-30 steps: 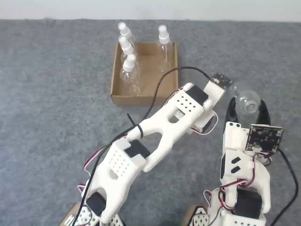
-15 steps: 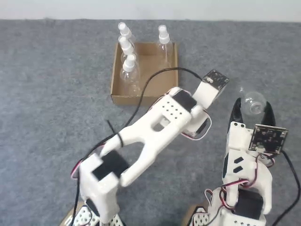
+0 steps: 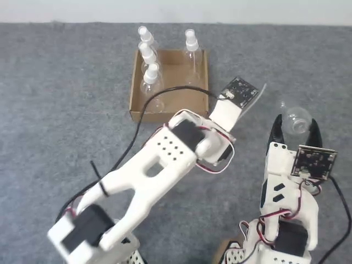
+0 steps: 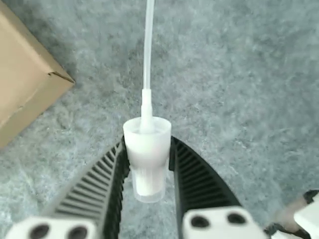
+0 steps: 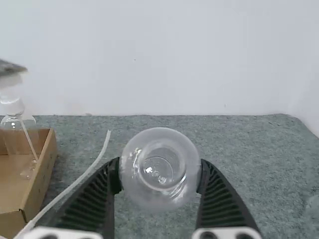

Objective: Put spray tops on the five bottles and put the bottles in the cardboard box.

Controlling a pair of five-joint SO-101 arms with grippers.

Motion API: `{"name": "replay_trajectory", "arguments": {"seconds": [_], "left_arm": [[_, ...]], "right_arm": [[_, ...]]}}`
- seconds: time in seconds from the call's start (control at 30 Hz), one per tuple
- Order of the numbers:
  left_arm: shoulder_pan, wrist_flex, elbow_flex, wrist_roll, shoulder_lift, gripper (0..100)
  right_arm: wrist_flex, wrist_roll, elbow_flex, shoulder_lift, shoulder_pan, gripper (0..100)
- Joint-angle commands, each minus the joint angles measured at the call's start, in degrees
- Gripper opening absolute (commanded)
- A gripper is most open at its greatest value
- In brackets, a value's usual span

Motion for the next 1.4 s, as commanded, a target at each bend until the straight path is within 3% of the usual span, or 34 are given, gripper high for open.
{"name": "replay_trajectory", "arguments": {"seconds": [0.0, 0.23, 0.37, 0.63, 1.03, 1.2, 1.37], "left_arm": [[-0.1, -1.3, 1.3, 0.2, -8.7, 1], [-2.2, -1.5, 6.0, 1.7, -20.2, 1], [-9.1, -1.5, 7.1, 7.2, -27.2, 1], [-21.8, -0.1, 7.1, 11.1, -36.8, 1], [-34.7, 11.9, 7.0, 11.2, -40.2, 1], [-43.8, 16.4, 7.1, 17.2, -40.2, 1], [-50.2, 15.4, 10.6, 18.0, -40.6, 1]], "right_arm": [[-1.6, -0.8, -3.1, -0.8, 0.7, 4.1], [-1.6, -0.9, -3.1, -0.8, 0.7, 4.1], [-1.6, -0.9, -3.0, -0.8, 0.6, 4.1], [-1.6, -0.9, -2.9, -0.8, 0.3, 4.1], [-1.6, -0.9, -2.8, -0.8, 0.2, 4.1], [-1.6, -0.9, -2.8, -0.8, 0.2, 4.1], [-1.6, -0.9, -2.8, -0.8, 0.2, 4.1]]}}
